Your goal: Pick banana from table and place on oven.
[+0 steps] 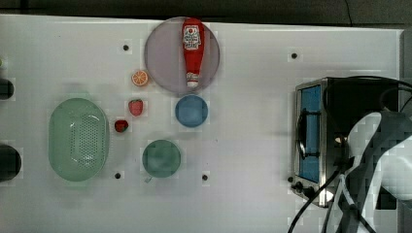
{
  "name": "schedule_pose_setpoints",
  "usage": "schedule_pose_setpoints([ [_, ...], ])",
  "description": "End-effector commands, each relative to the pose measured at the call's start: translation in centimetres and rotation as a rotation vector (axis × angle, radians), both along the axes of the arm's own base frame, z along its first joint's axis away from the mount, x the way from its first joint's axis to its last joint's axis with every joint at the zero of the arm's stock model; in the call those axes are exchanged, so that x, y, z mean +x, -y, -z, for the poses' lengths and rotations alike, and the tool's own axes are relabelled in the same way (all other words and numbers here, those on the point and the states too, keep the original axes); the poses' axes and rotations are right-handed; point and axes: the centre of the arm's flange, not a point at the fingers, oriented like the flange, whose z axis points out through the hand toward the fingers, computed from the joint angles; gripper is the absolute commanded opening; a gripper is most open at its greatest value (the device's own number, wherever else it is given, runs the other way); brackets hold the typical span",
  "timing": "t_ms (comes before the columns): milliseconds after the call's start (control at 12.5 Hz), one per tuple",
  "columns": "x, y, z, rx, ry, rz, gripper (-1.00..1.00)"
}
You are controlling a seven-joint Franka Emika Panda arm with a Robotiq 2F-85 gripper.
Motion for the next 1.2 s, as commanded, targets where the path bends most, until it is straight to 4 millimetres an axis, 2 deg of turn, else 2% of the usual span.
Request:
schedule_pose_setpoints([
  [80, 1.0, -2.0, -5.4, -0.021, 0.021, -0.1, 1.0],
  [320, 0.7, -4.6, -12.7, -0.042, 0.014, -0.09, 1.0],
  [480, 0.0, -7.5, -16.7, -0.025, -0.009, -0.055, 1.0],
  [640, -0.4, -12.4, -18.6, 0.036, -0.05, 0.047, 1.0],
  [960, 0.7, -24.0, -21.1, 0.043, -0.048, 0.252, 1.0],
  [1200, 1.3, -30.0, -22.2, 0.039, -0.003, 0.345, 1.0],
])
